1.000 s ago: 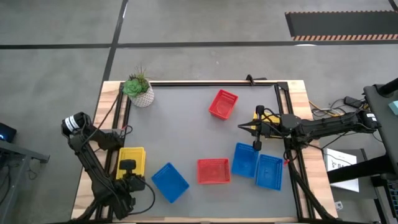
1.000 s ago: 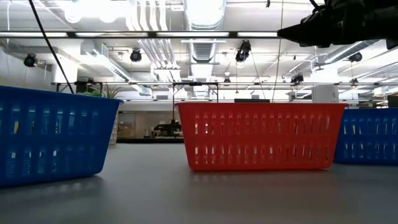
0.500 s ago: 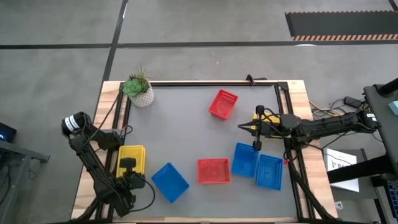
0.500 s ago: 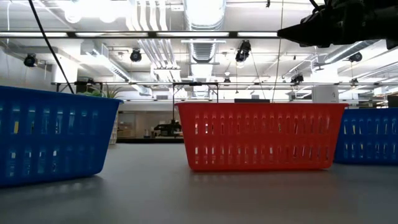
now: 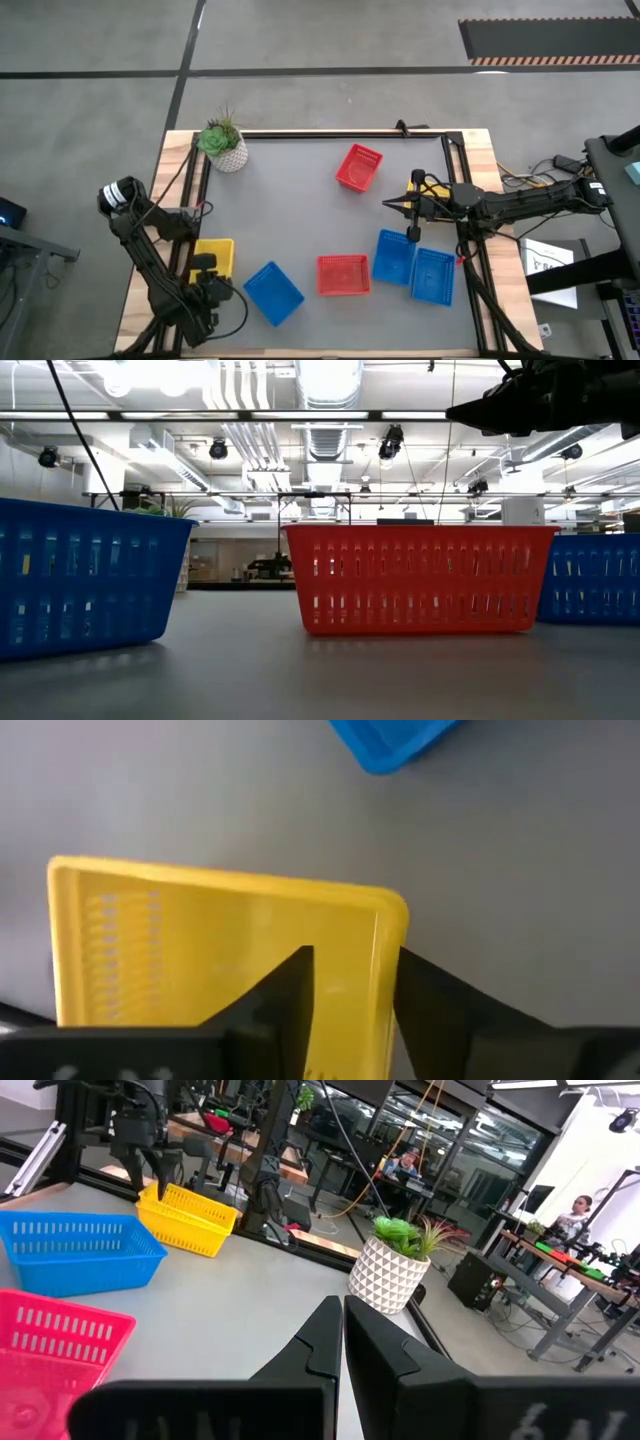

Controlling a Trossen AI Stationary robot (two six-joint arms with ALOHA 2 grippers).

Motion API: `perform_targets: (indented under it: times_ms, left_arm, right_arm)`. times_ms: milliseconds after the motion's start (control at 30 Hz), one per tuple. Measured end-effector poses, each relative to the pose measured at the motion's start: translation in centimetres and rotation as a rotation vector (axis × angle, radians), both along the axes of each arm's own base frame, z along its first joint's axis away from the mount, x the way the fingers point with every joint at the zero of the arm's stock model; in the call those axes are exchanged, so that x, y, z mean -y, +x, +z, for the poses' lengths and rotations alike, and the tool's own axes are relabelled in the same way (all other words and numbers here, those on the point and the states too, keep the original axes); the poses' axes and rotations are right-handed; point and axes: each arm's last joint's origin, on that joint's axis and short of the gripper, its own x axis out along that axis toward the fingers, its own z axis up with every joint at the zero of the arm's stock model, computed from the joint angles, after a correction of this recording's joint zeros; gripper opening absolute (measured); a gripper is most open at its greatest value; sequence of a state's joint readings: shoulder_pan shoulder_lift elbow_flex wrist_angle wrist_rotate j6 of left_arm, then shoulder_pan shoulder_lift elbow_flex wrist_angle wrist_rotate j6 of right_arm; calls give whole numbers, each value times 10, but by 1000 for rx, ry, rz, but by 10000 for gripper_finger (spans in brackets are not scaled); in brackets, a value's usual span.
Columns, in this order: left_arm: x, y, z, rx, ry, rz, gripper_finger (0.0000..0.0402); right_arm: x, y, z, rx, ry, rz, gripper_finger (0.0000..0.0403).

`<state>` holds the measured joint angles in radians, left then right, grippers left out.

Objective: Stack baskets by color
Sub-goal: Stack the top left yellow bin on the bottom yellow bin, then stack the bottom red bin on the top red bin

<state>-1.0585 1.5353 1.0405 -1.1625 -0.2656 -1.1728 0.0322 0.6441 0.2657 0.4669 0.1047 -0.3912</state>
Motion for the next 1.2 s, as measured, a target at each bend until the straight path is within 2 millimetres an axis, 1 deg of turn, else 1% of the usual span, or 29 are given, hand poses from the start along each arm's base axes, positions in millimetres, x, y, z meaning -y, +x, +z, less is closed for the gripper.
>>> perform_targets:
  times_ms: [133,333,400,467,567,633,733,867,933,1000,1100,1200]
  left_arm:
    - [-4,2,5,-34,-42,22,129]
    - [-12,7,17,-4,-89,59,130]
    - [-18,10,21,32,-93,78,130]
    - [-26,16,27,117,-73,102,130]
    - [-39,24,38,289,-16,146,130]
    - [-48,29,47,393,24,139,130]
    - [-57,38,60,539,105,55,130]
    - [-67,51,77,728,324,-51,130]
    - [-71,59,83,778,426,-71,130]
    - [-76,66,87,790,481,-89,130]
    - [-80,76,86,791,510,-109,130]
    - [-83,83,80,765,493,-135,130]
  right_arm:
    - [0,0,0,0,0,0,9]
    - [0,0,0,-1,2,0,9]
    - [0,0,0,-1,6,0,9]
    - [0,0,0,-2,5,0,9]
    - [0,0,0,-2,7,0,9]
    - [0,0,0,-3,10,0,9]
    - [0,0,-1,-6,12,0,9]
    - [0,0,-1,-6,14,0,9]
    - [0,0,-1,-6,14,0,9]
    - [0,0,-1,-7,17,0,9]
    - [0,0,-1,-5,32,0,9]
    - [0,0,-1,-10,39,-1,9]
